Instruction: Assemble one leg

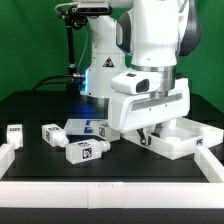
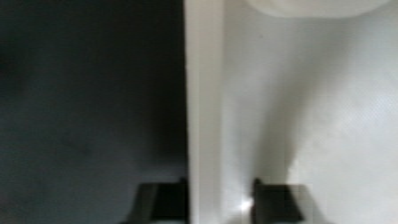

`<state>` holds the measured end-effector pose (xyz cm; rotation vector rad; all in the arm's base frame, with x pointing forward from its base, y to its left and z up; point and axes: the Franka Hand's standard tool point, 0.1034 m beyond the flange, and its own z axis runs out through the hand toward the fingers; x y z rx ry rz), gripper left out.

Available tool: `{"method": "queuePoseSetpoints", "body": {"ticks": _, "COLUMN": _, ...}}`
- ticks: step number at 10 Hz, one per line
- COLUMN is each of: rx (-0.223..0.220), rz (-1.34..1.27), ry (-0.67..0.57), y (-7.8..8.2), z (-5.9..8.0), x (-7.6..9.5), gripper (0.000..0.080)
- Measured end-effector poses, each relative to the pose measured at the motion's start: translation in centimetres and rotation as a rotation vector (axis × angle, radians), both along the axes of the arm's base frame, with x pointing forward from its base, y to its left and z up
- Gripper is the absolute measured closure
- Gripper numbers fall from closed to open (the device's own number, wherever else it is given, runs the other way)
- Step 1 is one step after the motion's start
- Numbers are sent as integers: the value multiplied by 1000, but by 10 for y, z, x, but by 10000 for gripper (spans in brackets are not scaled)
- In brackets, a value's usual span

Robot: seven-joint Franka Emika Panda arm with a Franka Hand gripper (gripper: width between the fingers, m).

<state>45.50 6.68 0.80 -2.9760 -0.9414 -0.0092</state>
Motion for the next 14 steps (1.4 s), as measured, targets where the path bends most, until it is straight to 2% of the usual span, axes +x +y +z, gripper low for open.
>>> {"method": "queuePoseSetpoints", "body": {"ticks": 1, "rx": 0, "rz": 0, "ry": 0, "y": 0, "z": 0, "x": 0, "gripper": 746}}
{"method": "queuePoseSetpoints", "body": {"ticks": 4, "rx": 0, "rz": -1, "ry": 0, "y": 0, "z": 0, "x": 0, "gripper": 747}}
{"method": "queuePoseSetpoints", "body": {"ticks": 5, "rx": -2, "rz": -10, "ry": 10, "y": 1, "z": 5, "x": -1, "gripper": 747}}
{"method": "queuePoseSetpoints", "body": {"ticks": 6, "rx": -7, "rz": -10, "ry": 31, "y": -3, "z": 17, "x": 1, "gripper": 747}}
{"method": "queuePoseSetpoints", "body": {"ticks": 8, "rx": -11, "rz": -31, "ry": 53, "y": -26, "z": 72, "x": 17, "gripper": 747}}
{"method": "queuePoseSetpoints", "body": {"ticks": 9, "rx": -6, "rz": -16, "ry": 37, "y": -37, "z": 89, "x": 27, "gripper": 747}}
{"method": "queuePoseSetpoints", "body": {"ticks": 10, "rx": -5, "rz": 24, "ry": 26, "y": -46, "z": 92, "x": 32, "gripper": 747}}
{"method": "queuePoseSetpoints", "body": {"ticks": 14, "rx": -2, "rz": -42, "ry": 27, "y": -47, "z": 88, "x": 31, "gripper": 747}}
